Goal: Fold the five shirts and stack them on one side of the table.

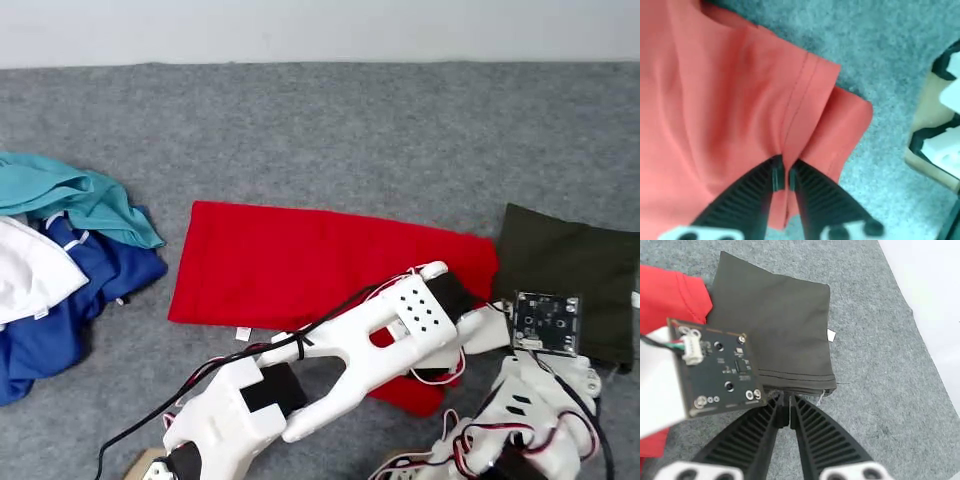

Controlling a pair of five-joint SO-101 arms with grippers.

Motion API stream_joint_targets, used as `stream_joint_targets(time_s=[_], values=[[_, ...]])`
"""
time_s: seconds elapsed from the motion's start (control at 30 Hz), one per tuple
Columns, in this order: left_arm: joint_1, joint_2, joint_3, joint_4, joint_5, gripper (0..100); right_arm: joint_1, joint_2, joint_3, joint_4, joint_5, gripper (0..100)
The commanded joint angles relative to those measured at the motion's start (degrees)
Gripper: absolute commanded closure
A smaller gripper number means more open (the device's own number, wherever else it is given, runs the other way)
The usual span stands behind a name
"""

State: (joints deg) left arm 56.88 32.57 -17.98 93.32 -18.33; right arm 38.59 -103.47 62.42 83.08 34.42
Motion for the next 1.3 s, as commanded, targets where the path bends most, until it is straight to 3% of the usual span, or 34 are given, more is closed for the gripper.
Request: stream_joint_targets(time_s=[0.0,0.43,0.73,0.97,1.27], values=[[1.23,-1.67,-2.51,-1.23,0.44,91,0.22,0.4,-1.32,-0.22,-0.26,98.5],[1.14,-1.58,-2.15,-4.22,0.44,90,0.22,0.4,-1.23,-0.22,-0.26,98.5],[-0.09,-1.58,-0.66,-8.26,0.44,99,0.22,0.4,-1.23,-0.31,-0.26,98.5],[0.0,-2.29,-1.27,-5.19,0.18,99,0.22,0.4,-1.14,-0.31,-0.26,98.5],[0.09,-2.29,-6.9,5.71,0.09,99,0.22,0.4,-1.14,-0.31,-0.26,98.5]])
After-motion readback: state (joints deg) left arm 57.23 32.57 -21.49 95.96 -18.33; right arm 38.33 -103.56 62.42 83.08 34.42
